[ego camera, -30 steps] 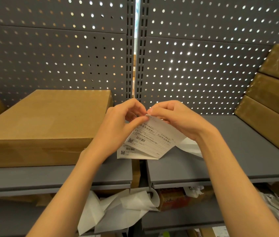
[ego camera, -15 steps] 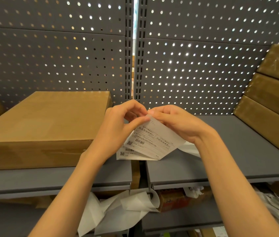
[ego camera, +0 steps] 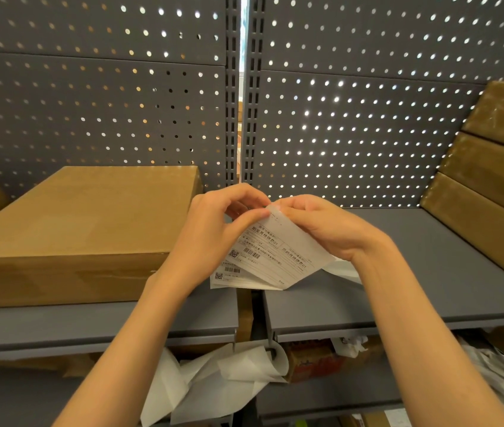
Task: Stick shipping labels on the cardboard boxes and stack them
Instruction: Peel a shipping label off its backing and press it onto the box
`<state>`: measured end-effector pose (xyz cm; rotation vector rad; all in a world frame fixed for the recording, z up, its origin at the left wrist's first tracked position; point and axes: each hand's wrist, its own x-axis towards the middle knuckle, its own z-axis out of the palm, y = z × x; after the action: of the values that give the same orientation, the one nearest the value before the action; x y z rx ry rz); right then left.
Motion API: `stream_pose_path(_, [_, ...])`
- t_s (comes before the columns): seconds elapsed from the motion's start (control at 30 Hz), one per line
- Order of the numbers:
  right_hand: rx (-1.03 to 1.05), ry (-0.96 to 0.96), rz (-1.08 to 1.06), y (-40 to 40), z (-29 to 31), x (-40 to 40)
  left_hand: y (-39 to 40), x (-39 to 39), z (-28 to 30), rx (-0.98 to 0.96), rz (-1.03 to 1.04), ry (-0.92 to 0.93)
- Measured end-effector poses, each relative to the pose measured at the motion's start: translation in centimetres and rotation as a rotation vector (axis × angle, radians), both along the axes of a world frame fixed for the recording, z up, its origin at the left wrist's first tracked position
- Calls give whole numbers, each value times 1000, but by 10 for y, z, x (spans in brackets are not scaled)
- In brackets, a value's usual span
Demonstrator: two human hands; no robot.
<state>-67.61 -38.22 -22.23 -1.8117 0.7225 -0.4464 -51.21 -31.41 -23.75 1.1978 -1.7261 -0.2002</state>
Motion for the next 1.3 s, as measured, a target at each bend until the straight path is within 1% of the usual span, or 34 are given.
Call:
stream_pose_path(0.37, [-7, 66, -70, -4, -2, -4, -2, 0, 0, -11, 7, 11])
stream_pose_path(0.5, [-21, -12, -89, -2, 0, -3, -2, 0, 1, 8, 6, 35])
stream_pose_path(0.7, [-17, 40, -86, -4, 5, -3, -2, 0, 0, 11, -6, 32])
stream_pose_path(0.8, [34, 5, -91, -3, 6, -3, -2, 0, 1, 10, -6, 26])
stream_pose_path(0.9, [24, -2, -99, -5, 5, -2, -1, 1, 2, -12, -13, 22])
stream_pose_path(1.0, [-14, 19, -132, -8, 4, -4, 0, 4, 4, -19, -27, 60])
stream_pose_path(1.17, [-2, 65, -159, -16, -1, -7, 2, 6, 8, -2, -41, 129])
stream_pose_path(1.3, [-6, 50, -158, -19, -7, -8, 3, 7, 10, -4, -35, 194])
